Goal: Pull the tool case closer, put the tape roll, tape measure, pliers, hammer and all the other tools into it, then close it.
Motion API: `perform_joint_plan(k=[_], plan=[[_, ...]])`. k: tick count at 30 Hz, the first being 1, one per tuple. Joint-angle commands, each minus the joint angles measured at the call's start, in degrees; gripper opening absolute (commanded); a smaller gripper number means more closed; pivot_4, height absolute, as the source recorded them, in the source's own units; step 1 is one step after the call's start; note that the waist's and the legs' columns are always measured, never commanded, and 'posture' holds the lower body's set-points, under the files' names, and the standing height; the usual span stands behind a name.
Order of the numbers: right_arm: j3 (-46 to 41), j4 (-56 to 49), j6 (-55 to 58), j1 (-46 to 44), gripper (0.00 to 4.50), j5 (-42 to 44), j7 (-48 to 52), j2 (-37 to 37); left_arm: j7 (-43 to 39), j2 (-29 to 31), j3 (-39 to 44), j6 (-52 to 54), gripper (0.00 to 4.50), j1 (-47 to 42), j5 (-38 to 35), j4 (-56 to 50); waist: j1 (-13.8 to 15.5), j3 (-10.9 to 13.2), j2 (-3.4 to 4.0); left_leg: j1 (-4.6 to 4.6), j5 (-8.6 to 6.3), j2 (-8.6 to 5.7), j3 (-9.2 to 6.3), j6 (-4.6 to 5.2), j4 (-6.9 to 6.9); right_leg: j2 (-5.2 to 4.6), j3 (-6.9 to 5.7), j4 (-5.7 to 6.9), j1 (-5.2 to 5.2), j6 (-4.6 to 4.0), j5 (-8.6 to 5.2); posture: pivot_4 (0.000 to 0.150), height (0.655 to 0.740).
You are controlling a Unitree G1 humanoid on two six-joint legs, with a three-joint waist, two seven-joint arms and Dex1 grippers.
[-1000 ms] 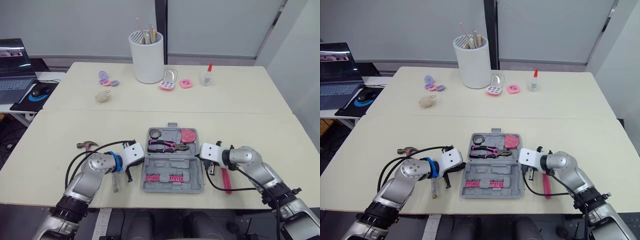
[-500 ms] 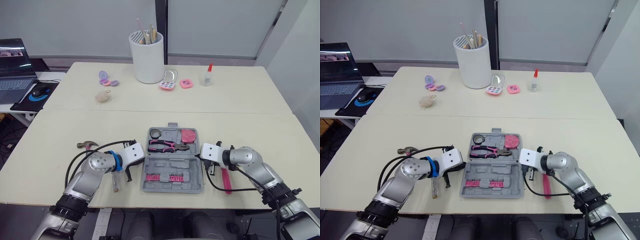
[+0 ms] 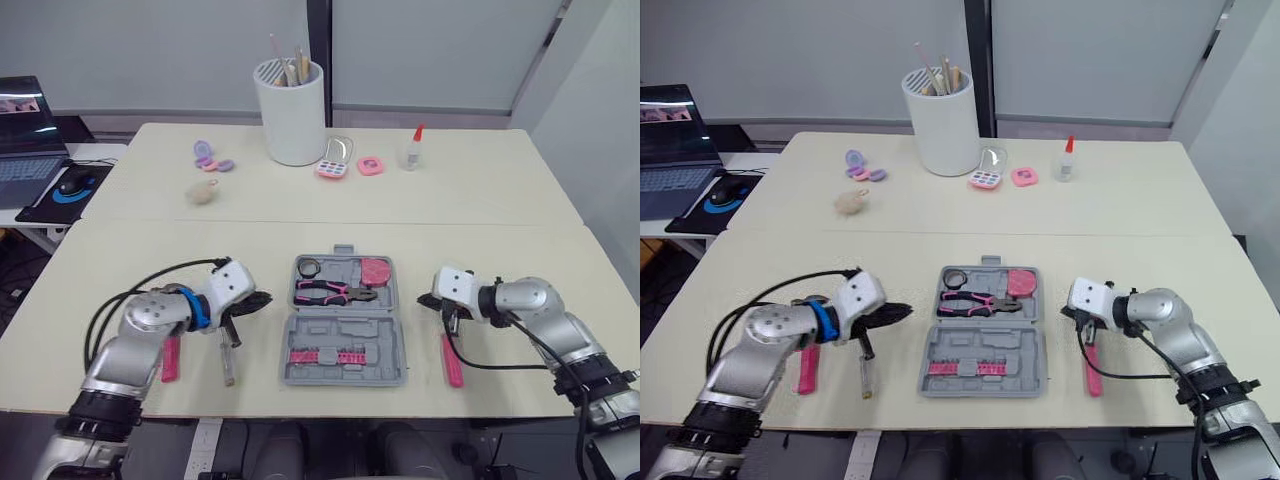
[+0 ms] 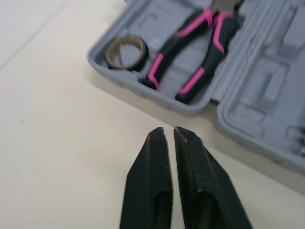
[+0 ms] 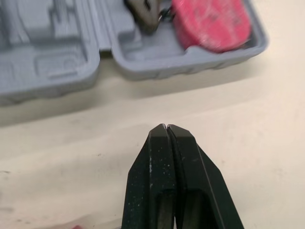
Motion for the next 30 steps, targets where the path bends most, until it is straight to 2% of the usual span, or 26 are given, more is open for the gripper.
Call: perform_joint_plan(k=[1,5,10,14,15,22,30], plan=[[-7.74,-7.67,6.38,1.33,0.82,9.59,5.09,-4.23,-2.70,4.10,10.86,4.09,1.54,2.63,-8.20,-1.27,-0.02,0.01,0.02,0.01,0.00,0.01,0.00,0.00,-0.02,0.00,-0.01,-0.01,0.00,0.00,0.00,0.150,0.7400],[-14.50,-12.07,13.06,3.96,1.77,16.59,7.77,-9.51,-6.19,9.51,21.89,8.77,2.84,7.26,-14.49,1.64,0.07,0.03,0.03,0.01,-0.01,0.02,-0.03,0.00,-0.04,-0.01,-0.05,-0.06,0.01,-0.01,-0.01,0.150,0.7400],[-21.99,-10.46,16.36,6.81,3.03,20.92,8.37,-14.26,-10.15,15.53,30.63,7.79,4.47,12.98,-15.55,10.24,0.13,0.05,0.06,0.05,-0.01,-0.01,0.06,0.01,-0.04,-0.13,-0.04,-0.08,0.01,-0.01,-0.01,0.150,0.7400],[-25.75,-5.92,14.20,10.04,4.29,20.46,9.20,-17.24,-11.44,18.65,34.38,6.52,4.50,14.37,-15.00,19.18,0.26,0.05,0.06,0.06,-0.01,0.00,0.09,0.01,-0.04,-0.16,-0.06,-0.09,-0.01,-0.01,-0.01,0.150,0.7400],[-26.24,-4.73,13.43,10.63,4.45,20.21,9.13,-17.55,-11.58,19.17,34.54,5.65,4.50,14.69,-14.44,21.32,0.28,0.05,0.06,0.05,-0.01,0.00,0.10,0.01,-0.05,-0.17,-0.06,-0.13,-0.01,-0.01,-0.02,0.150,0.7400],[-27.36,-2.59,13.36,13.33,4.45,20.94,8.60,-17.51,-10.70,20.26,33.07,5.44,4.50,12.45,-14.04,27.10,0.27,0.08,0.11,0.03,-0.01,-0.01,0.18,0.01,-0.10,-0.24,-0.06,-0.13,-0.06,-0.03,-0.03,0.150,0.7400],[-27.70,-3.58,14.48,14.79,4.45,21.73,8.13,-18.02,-10.22,19.91,31.15,5.33,4.50,10.71,-13.21,27.49,0.22,0.08,0.12,0.03,-0.01,0.00,0.21,0.01,-0.11,-0.24,-0.04,-0.12,-0.06,-0.03,-0.03,0.150,0.7400]])
